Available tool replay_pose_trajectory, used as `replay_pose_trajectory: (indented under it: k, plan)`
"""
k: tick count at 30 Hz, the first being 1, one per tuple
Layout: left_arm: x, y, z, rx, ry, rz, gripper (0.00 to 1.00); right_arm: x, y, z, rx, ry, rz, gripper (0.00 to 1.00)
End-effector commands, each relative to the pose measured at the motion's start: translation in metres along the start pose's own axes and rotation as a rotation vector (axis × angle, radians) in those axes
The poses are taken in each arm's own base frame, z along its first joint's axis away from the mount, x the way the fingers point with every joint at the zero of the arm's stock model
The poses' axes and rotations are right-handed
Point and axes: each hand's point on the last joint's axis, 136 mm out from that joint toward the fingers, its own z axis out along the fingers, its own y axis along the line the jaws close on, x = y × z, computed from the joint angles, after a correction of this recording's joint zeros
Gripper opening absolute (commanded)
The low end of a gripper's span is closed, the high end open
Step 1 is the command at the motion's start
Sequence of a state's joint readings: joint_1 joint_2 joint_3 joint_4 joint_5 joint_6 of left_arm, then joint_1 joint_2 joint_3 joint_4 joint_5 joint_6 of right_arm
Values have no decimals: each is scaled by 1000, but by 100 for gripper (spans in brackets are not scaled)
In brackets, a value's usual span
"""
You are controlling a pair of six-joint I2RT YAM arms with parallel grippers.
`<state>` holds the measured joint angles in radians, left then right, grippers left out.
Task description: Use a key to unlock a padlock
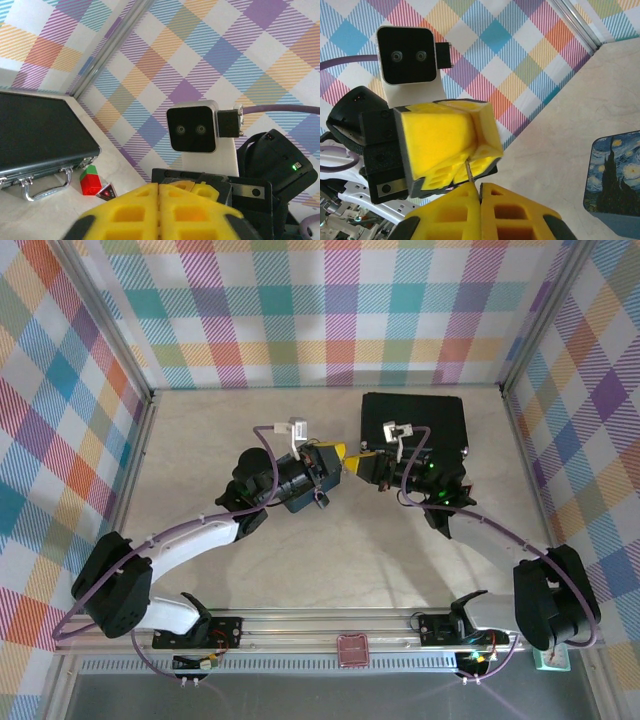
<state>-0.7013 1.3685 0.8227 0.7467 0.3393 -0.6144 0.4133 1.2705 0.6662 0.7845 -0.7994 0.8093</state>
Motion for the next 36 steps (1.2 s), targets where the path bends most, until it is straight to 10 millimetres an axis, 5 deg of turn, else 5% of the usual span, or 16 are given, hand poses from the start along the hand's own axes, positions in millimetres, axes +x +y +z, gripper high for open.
replay_pose_trajectory:
  k: [1, 2, 5, 12, 19, 23, 30, 36]
  plan:
    - [-19, -1, -10, -44, -74, 2, 60, 7, -11, -3, 72, 23, -39, 0]
    - [-23, 8, -16, -97, -94, -8, 75, 15, -21, -6, 129, 44, -38, 0]
    - [-32, 34, -34, -224, -138, -53, 90, 26, -38, -14, 233, 76, -65, 0]
    - [-3, 87, -59, -485, -57, -198, 91, 46, -65, -38, 456, 175, -139, 0]
    - [80, 107, -56, -617, 121, -303, 88, 54, -107, -82, 792, 227, -183, 0]
    - [109, 112, -34, -622, 178, -337, 88, 53, -127, -106, 966, 200, -153, 0]
    - [114, 118, 37, -540, 167, -350, 87, 49, -136, -132, 1123, 159, -123, 0]
    - [123, 155, 49, -609, 164, -361, 87, 51, -134, -144, 1165, 138, -99, 0]
